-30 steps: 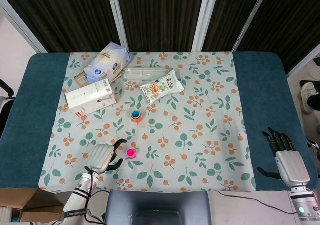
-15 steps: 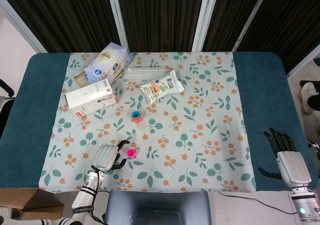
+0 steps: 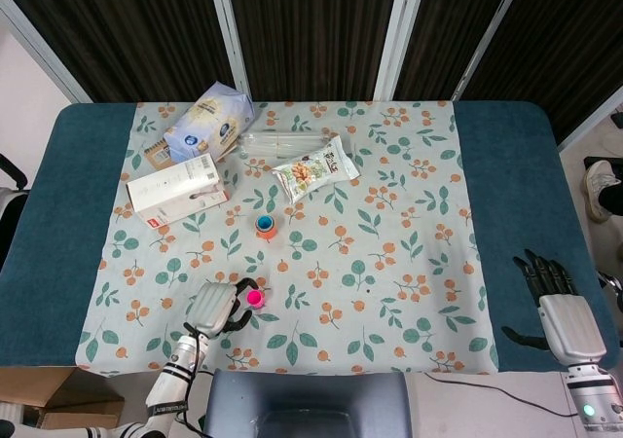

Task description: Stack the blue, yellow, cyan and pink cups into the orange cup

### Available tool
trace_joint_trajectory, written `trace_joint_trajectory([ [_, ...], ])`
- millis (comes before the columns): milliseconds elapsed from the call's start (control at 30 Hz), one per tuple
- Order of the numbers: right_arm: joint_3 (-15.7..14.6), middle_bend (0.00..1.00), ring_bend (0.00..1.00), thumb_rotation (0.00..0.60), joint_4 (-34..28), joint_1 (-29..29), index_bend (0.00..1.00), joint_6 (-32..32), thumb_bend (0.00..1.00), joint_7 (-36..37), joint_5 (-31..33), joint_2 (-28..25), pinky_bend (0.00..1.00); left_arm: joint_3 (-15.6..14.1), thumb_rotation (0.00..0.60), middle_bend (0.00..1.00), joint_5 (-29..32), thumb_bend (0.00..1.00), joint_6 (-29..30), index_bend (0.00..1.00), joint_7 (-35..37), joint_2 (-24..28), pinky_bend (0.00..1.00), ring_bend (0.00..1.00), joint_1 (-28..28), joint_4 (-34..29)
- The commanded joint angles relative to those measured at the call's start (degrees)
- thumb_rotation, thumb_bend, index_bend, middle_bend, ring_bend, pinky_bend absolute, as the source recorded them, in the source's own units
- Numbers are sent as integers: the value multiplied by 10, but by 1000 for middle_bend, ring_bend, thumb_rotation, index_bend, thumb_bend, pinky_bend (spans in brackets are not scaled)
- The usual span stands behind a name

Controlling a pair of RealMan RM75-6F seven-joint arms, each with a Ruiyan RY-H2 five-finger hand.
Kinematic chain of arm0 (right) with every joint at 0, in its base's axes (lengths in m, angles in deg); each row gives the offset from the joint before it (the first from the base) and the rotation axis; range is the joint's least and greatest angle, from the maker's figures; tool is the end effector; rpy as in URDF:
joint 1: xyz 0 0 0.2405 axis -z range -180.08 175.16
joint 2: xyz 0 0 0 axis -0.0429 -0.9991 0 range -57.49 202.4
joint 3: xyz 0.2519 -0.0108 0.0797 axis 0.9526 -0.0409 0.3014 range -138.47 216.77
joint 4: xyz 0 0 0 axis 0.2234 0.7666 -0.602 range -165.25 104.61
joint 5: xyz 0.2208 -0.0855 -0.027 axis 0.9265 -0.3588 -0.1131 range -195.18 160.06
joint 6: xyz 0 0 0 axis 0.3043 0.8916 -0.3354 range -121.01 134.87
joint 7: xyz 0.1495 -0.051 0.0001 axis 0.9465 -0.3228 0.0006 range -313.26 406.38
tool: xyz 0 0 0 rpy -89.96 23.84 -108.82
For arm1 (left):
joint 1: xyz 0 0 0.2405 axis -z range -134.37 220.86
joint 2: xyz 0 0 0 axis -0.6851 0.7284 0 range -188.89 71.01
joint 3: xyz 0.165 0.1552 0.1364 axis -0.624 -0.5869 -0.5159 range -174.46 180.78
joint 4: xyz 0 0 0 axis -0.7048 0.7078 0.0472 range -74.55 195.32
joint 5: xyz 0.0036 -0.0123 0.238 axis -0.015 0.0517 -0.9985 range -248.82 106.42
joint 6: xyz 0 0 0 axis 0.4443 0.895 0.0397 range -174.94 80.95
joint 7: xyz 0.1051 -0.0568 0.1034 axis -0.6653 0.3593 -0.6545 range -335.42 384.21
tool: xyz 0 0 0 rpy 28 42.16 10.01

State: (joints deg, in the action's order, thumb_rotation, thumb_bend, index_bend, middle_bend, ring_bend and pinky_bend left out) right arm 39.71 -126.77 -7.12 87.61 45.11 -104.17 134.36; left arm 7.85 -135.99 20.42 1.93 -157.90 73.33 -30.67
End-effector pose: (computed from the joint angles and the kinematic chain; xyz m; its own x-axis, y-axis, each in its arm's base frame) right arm -0.3245 -0.1851 0.1245 0.3905 -0.1222 0.9124 -0.9201 -0.0207 0.3911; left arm -0.1574 0.2715 -0.0943 0.2391 0.3380 0.9103 0.9599 -0.2238 -0.1691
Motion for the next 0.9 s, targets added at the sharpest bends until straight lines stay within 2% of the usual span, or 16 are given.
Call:
trace_joint_trajectory([
  [33,0,0,0,600,0,0,0,0,140,0,-1,0,0,3,600,1000,-1,355,-1,383,3,-3,1000,1000,-1,5],
  [333,-1,0,0,600,-2,3,0,4,140,0,-2,-2,0,10,600,1000,-8,356,-5,453,10,-14,1000,1000,-1,12],
  [700,0,0,0,600,-2,3,0,4,140,3,-2,-4,0,16,600,1000,-12,357,-7,474,13,-19,1000,1000,-2,10],
  [800,0,0,0,600,-2,3,0,4,140,4,-2,-5,0,24,600,1000,-15,358,-2,475,17,-14,1000,1000,-2,4],
  [900,-1,0,0,600,-2,4,0,4,140,5,-3,-6,0,44,600,1000,-19,358,9,474,22,-2,1000,1000,0,-9],
])
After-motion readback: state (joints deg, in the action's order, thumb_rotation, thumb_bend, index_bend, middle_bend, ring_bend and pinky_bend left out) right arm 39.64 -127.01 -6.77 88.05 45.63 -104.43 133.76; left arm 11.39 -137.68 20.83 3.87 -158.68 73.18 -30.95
